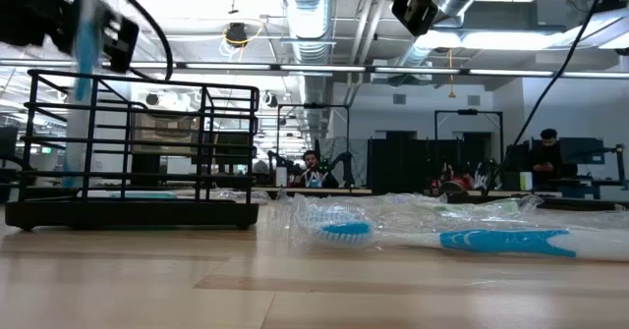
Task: Pick & Place toothbrushing station
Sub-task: Put the white blue toothbrush into the black toothbrush rack
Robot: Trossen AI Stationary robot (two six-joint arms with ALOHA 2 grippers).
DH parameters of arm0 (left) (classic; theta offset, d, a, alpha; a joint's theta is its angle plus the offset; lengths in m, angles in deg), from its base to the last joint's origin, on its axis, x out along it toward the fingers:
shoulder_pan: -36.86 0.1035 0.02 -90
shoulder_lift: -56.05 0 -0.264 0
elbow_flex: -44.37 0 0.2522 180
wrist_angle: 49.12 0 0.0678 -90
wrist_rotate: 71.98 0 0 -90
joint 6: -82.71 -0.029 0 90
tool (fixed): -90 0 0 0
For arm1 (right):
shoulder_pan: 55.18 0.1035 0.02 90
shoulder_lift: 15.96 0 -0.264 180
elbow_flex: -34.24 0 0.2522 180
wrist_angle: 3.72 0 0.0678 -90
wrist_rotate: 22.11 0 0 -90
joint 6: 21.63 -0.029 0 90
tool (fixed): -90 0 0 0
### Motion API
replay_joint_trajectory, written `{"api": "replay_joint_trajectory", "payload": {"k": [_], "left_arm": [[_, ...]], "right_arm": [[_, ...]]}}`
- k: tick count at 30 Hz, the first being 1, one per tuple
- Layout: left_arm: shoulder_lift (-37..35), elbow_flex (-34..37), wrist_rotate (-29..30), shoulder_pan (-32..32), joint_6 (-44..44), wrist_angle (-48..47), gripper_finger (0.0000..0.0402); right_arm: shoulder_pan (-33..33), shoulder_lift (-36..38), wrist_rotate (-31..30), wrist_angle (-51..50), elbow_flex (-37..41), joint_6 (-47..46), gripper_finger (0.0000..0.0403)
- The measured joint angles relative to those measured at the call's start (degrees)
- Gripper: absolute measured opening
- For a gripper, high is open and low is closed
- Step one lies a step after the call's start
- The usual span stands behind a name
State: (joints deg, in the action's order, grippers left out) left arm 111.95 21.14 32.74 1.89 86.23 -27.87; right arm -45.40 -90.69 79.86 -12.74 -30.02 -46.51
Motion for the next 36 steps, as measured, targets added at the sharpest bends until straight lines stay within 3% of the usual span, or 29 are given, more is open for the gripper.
{"api": "replay_joint_trajectory", "payload": {"k": [10, 18, 36], "left_arm": [[0.00, 0.00, -0.44, 0.04, 3.30, -0.16, 0.0145], [0.00, 0.02, 1.54, 0.04, 7.36, -6.34, 0.0132], [-0.02, 0.02, 3.40, 0.04, 7.51, -8.67, 0.0127]], "right_arm": [[0.37, -0.01, 0.00, -0.01, 0.00, 0.02, 0.0131], [0.39, 0.00, 0.00, 0.00, 0.07, 0.92, 0.0131], [0.37, -0.02, -0.02, -0.02, 0.07, 1.09, 0.0131]]}}
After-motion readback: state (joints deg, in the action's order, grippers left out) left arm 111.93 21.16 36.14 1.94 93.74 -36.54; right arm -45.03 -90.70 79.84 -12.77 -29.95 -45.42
